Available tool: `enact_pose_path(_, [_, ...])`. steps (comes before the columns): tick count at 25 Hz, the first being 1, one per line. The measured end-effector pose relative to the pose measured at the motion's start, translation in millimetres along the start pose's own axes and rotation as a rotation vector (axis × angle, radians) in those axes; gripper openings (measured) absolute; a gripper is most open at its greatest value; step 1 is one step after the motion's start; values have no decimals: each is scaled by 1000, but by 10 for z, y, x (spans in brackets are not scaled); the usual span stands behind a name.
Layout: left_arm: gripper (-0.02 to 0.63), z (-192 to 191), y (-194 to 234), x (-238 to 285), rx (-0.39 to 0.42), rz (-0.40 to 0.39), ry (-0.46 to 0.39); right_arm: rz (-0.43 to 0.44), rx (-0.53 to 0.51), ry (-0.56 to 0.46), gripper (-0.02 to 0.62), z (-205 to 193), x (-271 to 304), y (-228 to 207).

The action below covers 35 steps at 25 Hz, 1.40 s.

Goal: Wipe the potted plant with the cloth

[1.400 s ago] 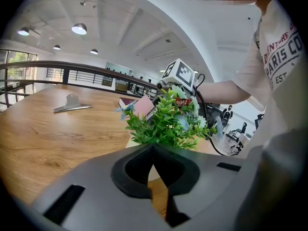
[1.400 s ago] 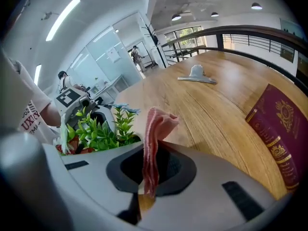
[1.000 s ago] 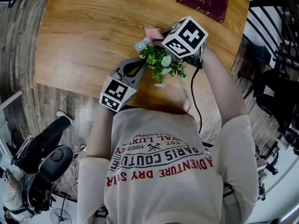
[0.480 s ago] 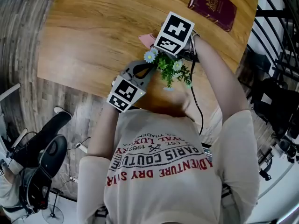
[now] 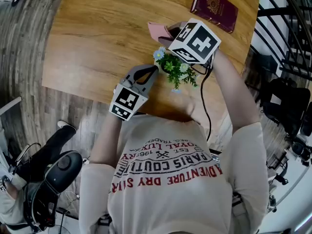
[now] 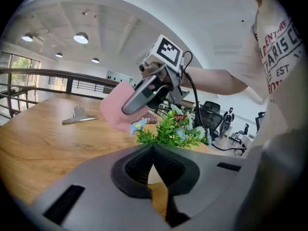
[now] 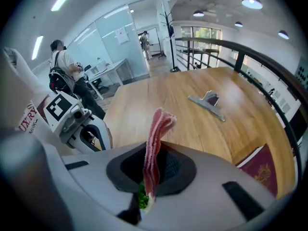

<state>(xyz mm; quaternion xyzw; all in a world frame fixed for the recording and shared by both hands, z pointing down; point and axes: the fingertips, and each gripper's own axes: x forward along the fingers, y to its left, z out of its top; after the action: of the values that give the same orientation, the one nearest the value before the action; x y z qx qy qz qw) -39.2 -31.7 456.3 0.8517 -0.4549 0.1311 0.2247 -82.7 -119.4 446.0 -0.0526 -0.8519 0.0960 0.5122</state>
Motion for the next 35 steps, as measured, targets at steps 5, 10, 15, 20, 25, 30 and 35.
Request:
enact_pose_path(5, [15, 199, 195, -383, 76, 50, -41, -183, 37, -104, 35, 239, -319, 238])
enact_pose_path(10, [15, 265, 354, -794, 98, 78, -79, -317, 113, -154, 35, 403, -288, 670])
enact_pose_path(15, [15, 155, 507, -1116, 103, 65, -86, -444, 254, -188, 35, 387, 66, 918])
enact_pose_path(20, [15, -10, 635, -1340, 111, 54, -72, -585, 417, -189, 37, 116, 496, 912])
enact_pose_path(25, [15, -215, 712, -1472, 90, 55, -36, -678, 551, -181, 37, -198, 749, 816])
enact_pose_path(30, [15, -383, 758, -1500, 86, 51, 5, -737, 784, -238, 37, -442, 864, 644])
enact_pose_path(35, [15, -465, 747, -1511, 111, 36, 34, -764, 974, -318, 37, -614, 877, 518])
